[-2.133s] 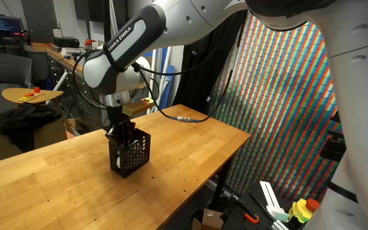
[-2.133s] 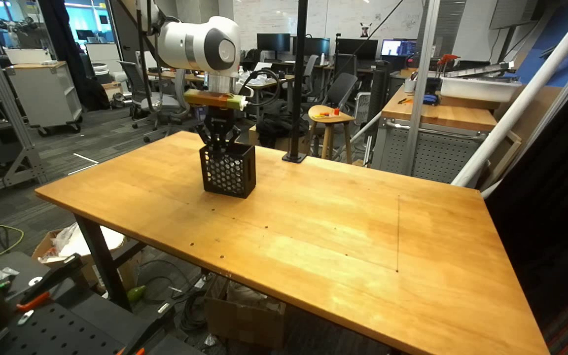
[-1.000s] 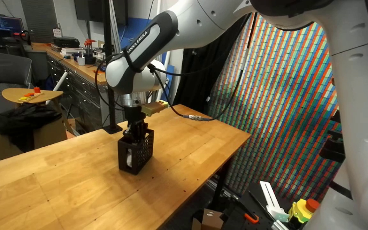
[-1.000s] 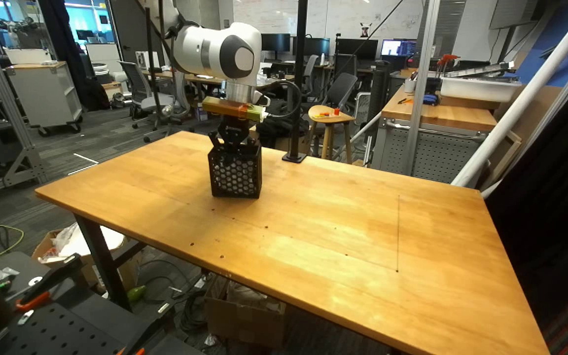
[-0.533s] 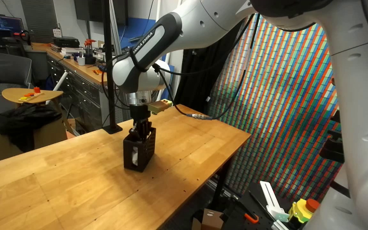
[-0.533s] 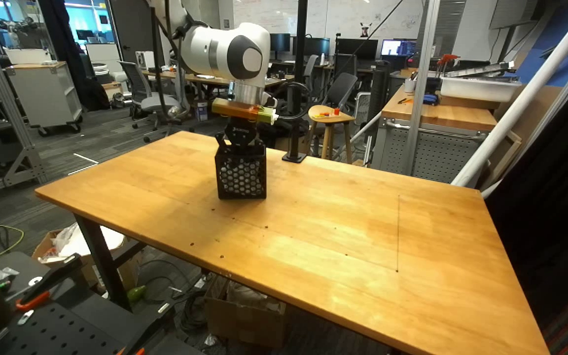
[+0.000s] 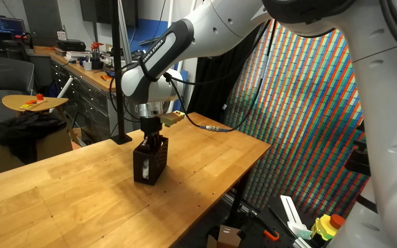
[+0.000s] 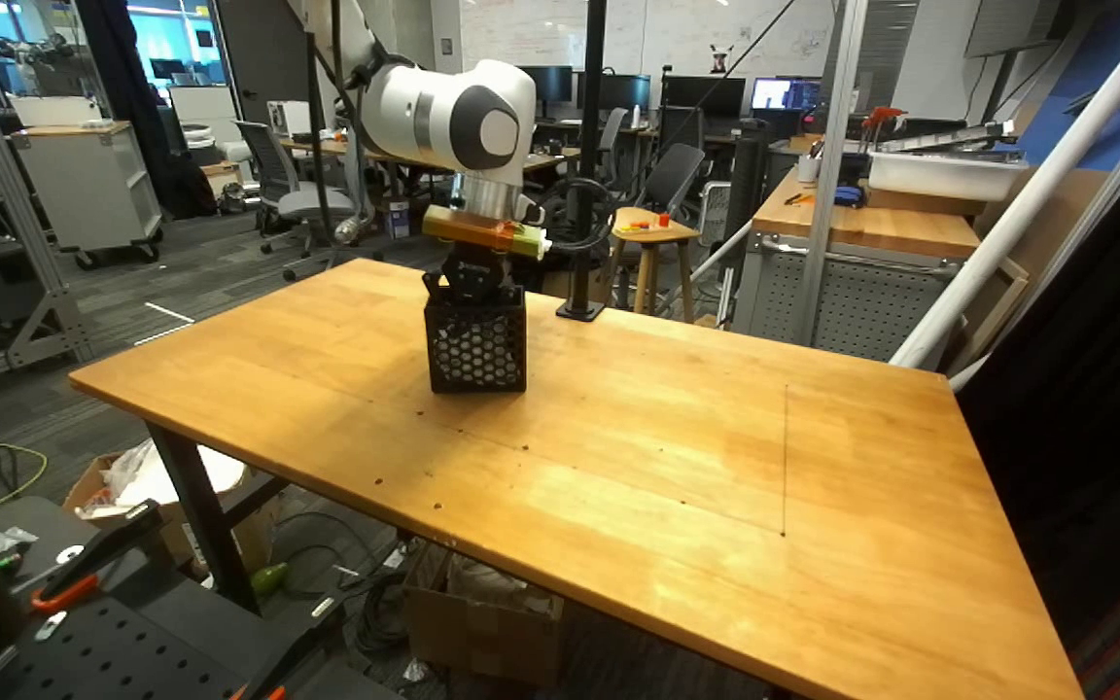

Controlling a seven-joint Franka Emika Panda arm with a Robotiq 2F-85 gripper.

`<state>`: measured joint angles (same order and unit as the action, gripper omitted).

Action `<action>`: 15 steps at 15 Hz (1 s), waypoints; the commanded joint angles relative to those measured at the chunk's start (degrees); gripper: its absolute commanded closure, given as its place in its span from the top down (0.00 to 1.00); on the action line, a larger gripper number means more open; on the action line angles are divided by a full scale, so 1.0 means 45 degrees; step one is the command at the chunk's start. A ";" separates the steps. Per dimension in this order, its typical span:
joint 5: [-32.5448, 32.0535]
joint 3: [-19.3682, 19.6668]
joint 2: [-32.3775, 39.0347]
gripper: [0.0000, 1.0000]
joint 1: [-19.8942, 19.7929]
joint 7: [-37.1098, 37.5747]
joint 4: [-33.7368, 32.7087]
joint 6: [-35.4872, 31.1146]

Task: Pick up the towel, then put it inside the black object

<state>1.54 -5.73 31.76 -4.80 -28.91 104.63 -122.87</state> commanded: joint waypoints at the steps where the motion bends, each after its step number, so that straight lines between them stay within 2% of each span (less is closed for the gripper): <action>1: 0.0361 -0.0282 0.0464 0.14 -0.0226 -0.0528 -0.0377 0.0010; 7: 0.0745 -0.0310 0.0234 0.14 -0.0347 -0.0417 0.0112 0.0034; 15: 0.0501 -0.0028 -0.1389 0.14 -0.0085 0.0426 0.1083 -0.0366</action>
<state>3.66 -6.01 30.56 -5.32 -28.45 105.71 -123.05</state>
